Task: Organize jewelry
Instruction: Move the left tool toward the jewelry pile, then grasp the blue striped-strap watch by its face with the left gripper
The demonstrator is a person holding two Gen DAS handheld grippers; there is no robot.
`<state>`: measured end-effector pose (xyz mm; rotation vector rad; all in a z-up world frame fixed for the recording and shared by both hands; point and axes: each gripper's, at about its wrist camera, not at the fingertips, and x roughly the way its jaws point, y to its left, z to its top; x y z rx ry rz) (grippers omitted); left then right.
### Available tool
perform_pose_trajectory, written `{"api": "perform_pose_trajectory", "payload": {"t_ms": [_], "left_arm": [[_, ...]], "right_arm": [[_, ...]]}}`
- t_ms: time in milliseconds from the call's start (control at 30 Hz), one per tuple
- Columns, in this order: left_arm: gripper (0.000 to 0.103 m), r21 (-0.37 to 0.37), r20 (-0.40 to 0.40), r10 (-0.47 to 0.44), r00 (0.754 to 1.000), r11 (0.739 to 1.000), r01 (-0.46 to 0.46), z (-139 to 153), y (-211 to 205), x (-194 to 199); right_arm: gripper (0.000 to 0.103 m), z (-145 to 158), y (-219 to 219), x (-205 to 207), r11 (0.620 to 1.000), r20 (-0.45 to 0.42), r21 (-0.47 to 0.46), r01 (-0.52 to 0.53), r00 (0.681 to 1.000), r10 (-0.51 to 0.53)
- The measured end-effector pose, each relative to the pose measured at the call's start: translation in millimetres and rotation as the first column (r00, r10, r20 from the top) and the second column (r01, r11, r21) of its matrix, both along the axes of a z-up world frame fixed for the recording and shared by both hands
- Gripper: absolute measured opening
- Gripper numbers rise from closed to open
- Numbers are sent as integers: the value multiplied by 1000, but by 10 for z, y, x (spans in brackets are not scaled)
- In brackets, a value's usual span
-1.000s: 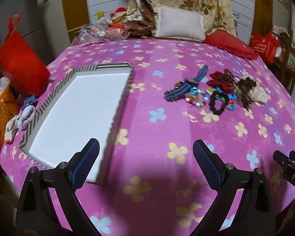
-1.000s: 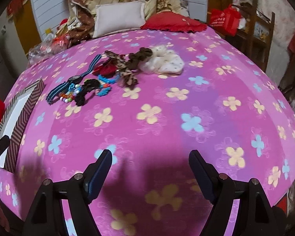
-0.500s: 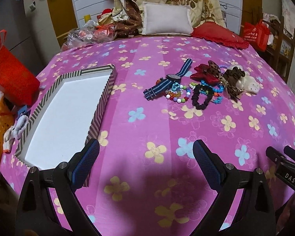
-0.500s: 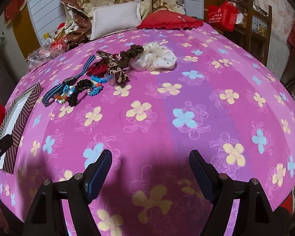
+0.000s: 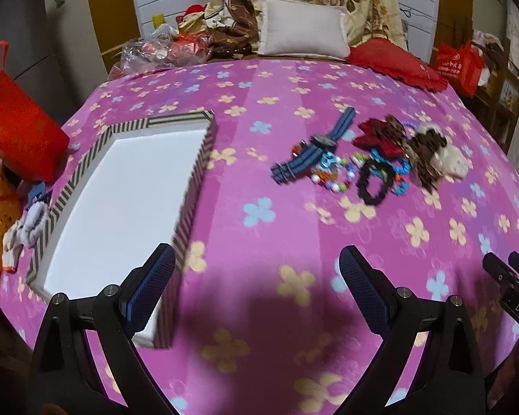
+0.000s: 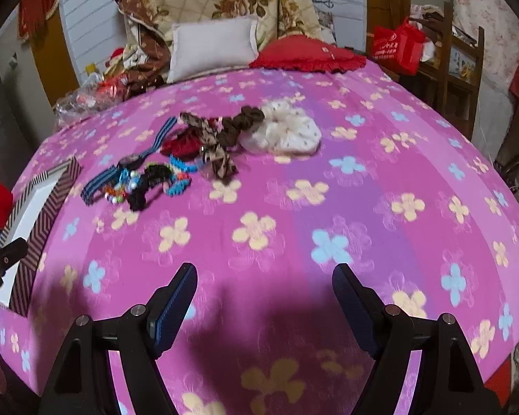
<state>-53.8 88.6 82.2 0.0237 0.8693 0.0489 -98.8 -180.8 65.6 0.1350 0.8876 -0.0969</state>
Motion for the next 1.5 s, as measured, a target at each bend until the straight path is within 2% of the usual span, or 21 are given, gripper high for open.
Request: {"api": "perform_pose_trajectory", "payload": {"t_ms": [167, 267, 300, 367, 533, 733, 900, 1067, 1100, 1233, 1267, 1367, 1500], "left_arm": [[96, -57, -37, 17, 999, 998, -19, 30, 160, 302], [96, -78, -68, -4, 998, 997, -2, 2, 157, 545], [95, -77, -73, -18, 997, 997, 12, -7, 132, 647], [82, -82, -95, -45, 994, 996, 38, -27, 65, 877], [82, -133, -119, -144, 982, 983, 128, -95, -180, 1475], [82, -189, -178, -263, 948, 955, 229, -272, -454, 2025], [82, -156, -223, -301, 927, 950, 271, -427, -583, 2271], [82, -137, -238, -349, 906, 936, 325, -491, -651, 2328], [80, -130, -243, -354, 903, 935, 331, -503, -655, 2328], [53, -122, -284, -366, 886, 931, 345, -601, -683, 2366], [49, -104, -281, -363, 888, 932, 348, -609, -692, 2357], [42, -67, -271, -366, 891, 930, 362, -609, -734, 2317], [42, -73, -246, -320, 915, 947, 311, -548, -695, 2292]], "right_arm": [[78, 35, 46, 158, 999, 4, 5, -31, 1000, 31], [78, 19, 40, 221, 999, -2, 24, -43, 999, 43], [78, -6, 33, 240, 999, -10, 32, -44, 999, 44], [78, -80, 23, 272, 998, -33, 47, -46, 998, 47], [78, -239, -10, 310, 998, -68, 56, -35, 997, 39], [78, -308, -36, 351, 998, -81, 50, -39, 996, 43], [78, -342, -45, 388, 998, -88, 52, -44, 995, 49], [78, -389, -36, 432, 998, -99, 52, -46, 994, 51], [78, -391, -32, 437, 998, -99, 50, -45, 994, 50], [78, -408, -27, 456, 998, -97, 44, -50, 994, 54], [78, -406, -19, 456, 998, -97, 44, -51, 994, 55], [78, -410, 8, 454, 998, -97, 34, -56, 993, 59], [78, -408, 3, 460, 998, -100, 36, -55, 993, 59]]}}
